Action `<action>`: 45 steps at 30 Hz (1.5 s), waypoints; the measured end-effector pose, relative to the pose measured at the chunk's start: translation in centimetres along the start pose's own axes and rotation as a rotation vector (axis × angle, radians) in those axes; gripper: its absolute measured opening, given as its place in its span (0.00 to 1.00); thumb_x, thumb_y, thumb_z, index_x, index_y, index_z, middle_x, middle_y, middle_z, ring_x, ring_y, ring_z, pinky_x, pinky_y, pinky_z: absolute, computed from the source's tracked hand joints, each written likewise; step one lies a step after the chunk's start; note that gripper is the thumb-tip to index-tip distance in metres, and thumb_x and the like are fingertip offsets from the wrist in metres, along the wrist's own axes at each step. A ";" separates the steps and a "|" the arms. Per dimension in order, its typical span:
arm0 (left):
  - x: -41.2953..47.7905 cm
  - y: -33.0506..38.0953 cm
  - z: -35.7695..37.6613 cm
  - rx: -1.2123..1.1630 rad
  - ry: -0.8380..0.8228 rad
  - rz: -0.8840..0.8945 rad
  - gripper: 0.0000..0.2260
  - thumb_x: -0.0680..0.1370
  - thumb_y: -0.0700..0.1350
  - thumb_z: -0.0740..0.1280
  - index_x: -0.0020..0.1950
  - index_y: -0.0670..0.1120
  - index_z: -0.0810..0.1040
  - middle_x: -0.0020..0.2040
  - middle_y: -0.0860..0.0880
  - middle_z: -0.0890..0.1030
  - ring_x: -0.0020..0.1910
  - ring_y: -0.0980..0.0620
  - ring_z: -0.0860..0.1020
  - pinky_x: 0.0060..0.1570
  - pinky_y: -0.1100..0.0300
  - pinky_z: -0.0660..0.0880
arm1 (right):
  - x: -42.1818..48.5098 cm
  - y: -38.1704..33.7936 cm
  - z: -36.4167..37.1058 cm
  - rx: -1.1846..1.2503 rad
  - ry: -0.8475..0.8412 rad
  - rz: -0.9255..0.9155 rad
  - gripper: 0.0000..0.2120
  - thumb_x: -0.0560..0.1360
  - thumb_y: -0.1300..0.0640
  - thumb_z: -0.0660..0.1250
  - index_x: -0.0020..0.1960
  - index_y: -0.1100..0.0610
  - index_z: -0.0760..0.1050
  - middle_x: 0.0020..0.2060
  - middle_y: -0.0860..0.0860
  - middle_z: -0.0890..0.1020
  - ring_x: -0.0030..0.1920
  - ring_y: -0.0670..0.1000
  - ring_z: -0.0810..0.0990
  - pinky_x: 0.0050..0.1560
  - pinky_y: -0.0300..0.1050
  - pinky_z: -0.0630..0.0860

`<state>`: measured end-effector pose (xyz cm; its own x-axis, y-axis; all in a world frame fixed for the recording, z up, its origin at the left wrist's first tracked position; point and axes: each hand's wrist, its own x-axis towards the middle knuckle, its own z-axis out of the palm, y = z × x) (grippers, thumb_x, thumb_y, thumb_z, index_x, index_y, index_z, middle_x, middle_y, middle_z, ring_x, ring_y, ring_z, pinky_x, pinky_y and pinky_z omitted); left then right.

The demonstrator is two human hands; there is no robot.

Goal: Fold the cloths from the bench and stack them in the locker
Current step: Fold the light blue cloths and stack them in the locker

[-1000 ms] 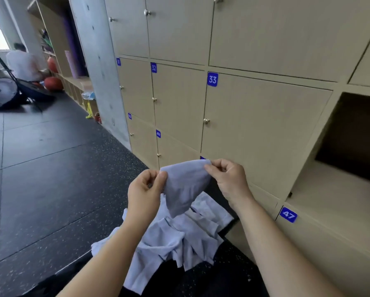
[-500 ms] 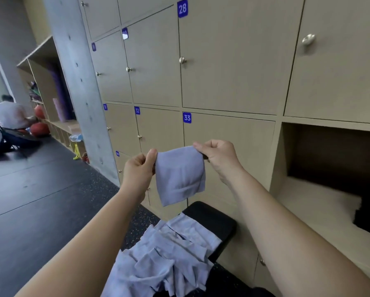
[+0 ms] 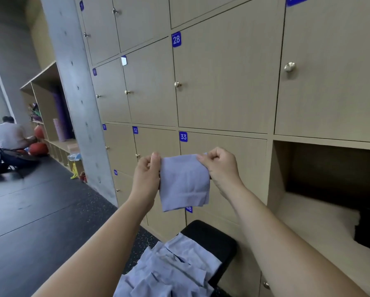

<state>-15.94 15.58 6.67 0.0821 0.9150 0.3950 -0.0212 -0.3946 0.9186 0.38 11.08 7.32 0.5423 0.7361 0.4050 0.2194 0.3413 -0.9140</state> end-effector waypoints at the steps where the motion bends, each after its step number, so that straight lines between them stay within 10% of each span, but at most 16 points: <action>1: -0.3 -0.1 0.3 0.019 -0.058 -0.018 0.20 0.81 0.59 0.58 0.36 0.47 0.64 0.27 0.55 0.65 0.26 0.57 0.63 0.28 0.63 0.60 | -0.1 -0.1 -0.1 -0.015 0.021 -0.019 0.14 0.71 0.58 0.74 0.35 0.56 0.69 0.32 0.50 0.76 0.32 0.47 0.71 0.36 0.40 0.70; 6: -0.7 -1.8 1.8 0.143 -0.153 -0.176 0.25 0.77 0.64 0.62 0.34 0.46 0.61 0.28 0.50 0.64 0.27 0.53 0.62 0.29 0.62 0.60 | -0.6 0.6 -1.2 -0.023 0.062 -0.032 0.13 0.72 0.57 0.73 0.36 0.57 0.70 0.31 0.50 0.75 0.33 0.48 0.71 0.35 0.40 0.69; 14: -0.6 -2.1 2.9 0.439 -0.279 0.326 0.20 0.79 0.58 0.61 0.40 0.42 0.70 0.31 0.46 0.72 0.30 0.52 0.68 0.30 0.63 0.64 | -1.2 0.6 -5.4 -0.062 -0.214 0.117 0.22 0.71 0.52 0.75 0.58 0.57 0.69 0.40 0.51 0.81 0.39 0.47 0.80 0.39 0.41 0.75; 20: -0.9 -2.2 5.0 0.505 -0.539 0.360 0.29 0.71 0.70 0.66 0.45 0.42 0.75 0.37 0.43 0.78 0.35 0.50 0.74 0.37 0.56 0.71 | -1.4 -0.4 -6.3 -0.399 -0.527 0.043 0.19 0.77 0.44 0.65 0.37 0.59 0.76 0.32 0.50 0.74 0.33 0.45 0.70 0.36 0.39 0.67; 28: -3.7 -3.0 5.2 -0.070 -0.543 -0.325 0.18 0.67 0.47 0.78 0.51 0.40 0.82 0.46 0.43 0.86 0.43 0.50 0.84 0.39 0.59 0.79 | -2.2 3.2 -7.4 -0.457 -0.035 -0.213 0.22 0.80 0.51 0.61 0.33 0.61 0.63 0.27 0.50 0.65 0.30 0.48 0.62 0.32 0.46 0.60; 32: -6.5 -3.8 7.4 -0.373 -0.400 -0.584 0.17 0.76 0.57 0.69 0.56 0.46 0.81 0.50 0.48 0.86 0.48 0.51 0.84 0.45 0.56 0.81 | -3.3 4.5 -6.9 -0.373 0.223 -0.184 0.22 0.81 0.53 0.61 0.31 0.54 0.58 0.25 0.47 0.63 0.27 0.46 0.62 0.28 0.39 0.58; 38: -7.6 -5.1 9.5 0.204 -0.068 -0.153 0.23 0.77 0.59 0.65 0.39 0.39 0.71 0.33 0.48 0.73 0.33 0.49 0.72 0.30 0.62 0.67 | -4.8 6.1 -8.1 -0.521 0.255 -0.129 0.20 0.81 0.50 0.58 0.32 0.50 0.57 0.27 0.47 0.66 0.30 0.50 0.65 0.32 0.46 0.62; 45: -9.0 -6.9 12.4 0.422 -0.200 -0.080 0.20 0.81 0.61 0.56 0.38 0.46 0.66 0.33 0.50 0.72 0.35 0.48 0.71 0.34 0.55 0.65 | -6.6 8.0 -11.7 -0.491 0.269 0.060 0.21 0.80 0.48 0.62 0.32 0.53 0.59 0.27 0.47 0.66 0.31 0.50 0.64 0.33 0.46 0.59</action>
<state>-4.20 8.97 -3.37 0.2578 0.9262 0.2750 0.3966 -0.3610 0.8440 8.03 2.12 -2.92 0.7388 0.5491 0.3907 0.4990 -0.0561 -0.8648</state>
